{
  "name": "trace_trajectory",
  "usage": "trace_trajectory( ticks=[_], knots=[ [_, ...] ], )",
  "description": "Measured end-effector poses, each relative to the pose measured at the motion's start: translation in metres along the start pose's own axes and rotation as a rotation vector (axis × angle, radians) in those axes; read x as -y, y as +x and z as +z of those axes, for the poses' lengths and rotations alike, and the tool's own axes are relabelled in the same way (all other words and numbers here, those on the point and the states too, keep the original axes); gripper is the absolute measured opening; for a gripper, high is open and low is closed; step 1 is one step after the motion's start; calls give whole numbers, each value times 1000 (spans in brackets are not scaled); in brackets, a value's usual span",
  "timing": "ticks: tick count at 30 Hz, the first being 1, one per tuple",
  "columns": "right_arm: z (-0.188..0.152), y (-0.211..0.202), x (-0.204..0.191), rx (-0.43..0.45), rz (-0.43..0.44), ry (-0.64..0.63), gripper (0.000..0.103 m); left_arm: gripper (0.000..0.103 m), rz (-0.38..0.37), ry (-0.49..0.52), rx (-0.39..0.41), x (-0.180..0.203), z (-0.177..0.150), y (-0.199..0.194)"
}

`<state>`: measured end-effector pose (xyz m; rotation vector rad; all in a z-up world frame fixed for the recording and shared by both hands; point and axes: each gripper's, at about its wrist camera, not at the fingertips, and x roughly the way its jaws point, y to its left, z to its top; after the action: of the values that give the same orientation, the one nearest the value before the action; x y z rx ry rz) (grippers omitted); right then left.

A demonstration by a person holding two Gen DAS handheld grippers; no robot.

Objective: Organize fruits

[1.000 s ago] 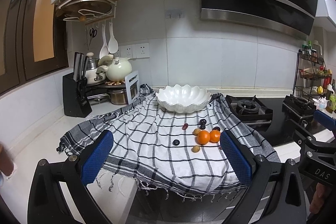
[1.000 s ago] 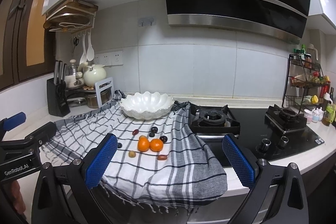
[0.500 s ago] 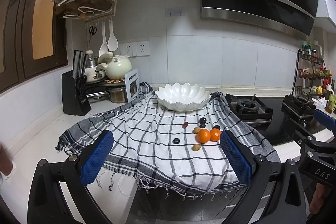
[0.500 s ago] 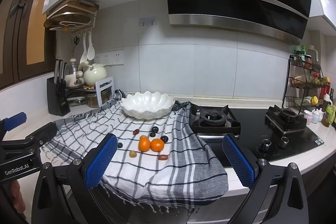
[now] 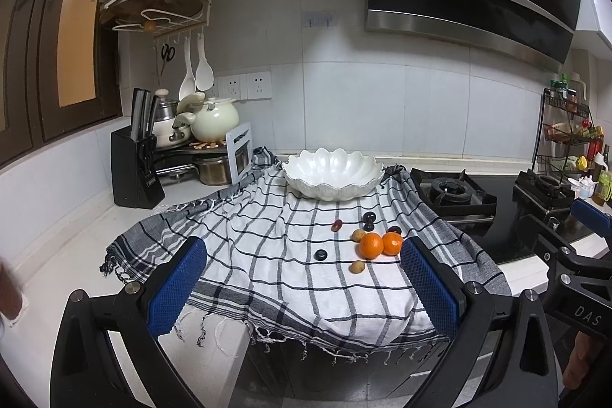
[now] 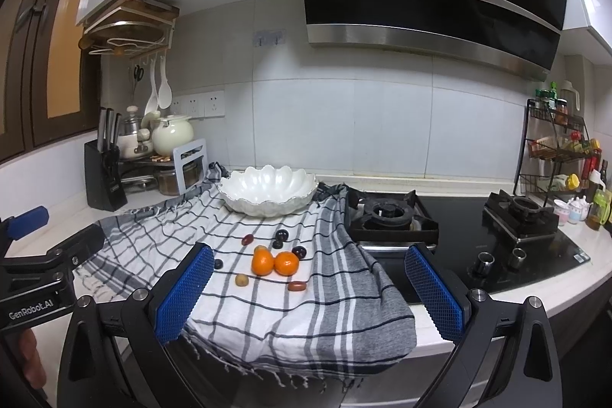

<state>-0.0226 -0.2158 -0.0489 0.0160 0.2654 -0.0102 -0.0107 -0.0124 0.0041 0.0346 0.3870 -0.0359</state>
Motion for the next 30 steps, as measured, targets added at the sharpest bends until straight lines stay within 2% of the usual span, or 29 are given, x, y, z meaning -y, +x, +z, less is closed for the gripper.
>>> trace_trajectory(
  ticks=[12, 18, 22, 28, 30],
  knots=[
    [-1, 6, -1, -14, 2, 3, 102, 103, 10, 2, -4, 1, 0, 3],
    [-2, 18, -2, -32, 6, 1, 102, 103, 19, -1, -31, 2, 0, 18],
    [-3, 29, -1, -45, 9, -4, 98, 103, 0, 13, -65, 5, -2, 33],
    [-9, 50, 0, -81, 30, 3, 92, 103, 3, 60, -63, 14, -9, 46],
    [-10, 59, -1, -105, 33, 0, 90, 100, -4, 70, -72, 16, -9, 53]
  ],
)
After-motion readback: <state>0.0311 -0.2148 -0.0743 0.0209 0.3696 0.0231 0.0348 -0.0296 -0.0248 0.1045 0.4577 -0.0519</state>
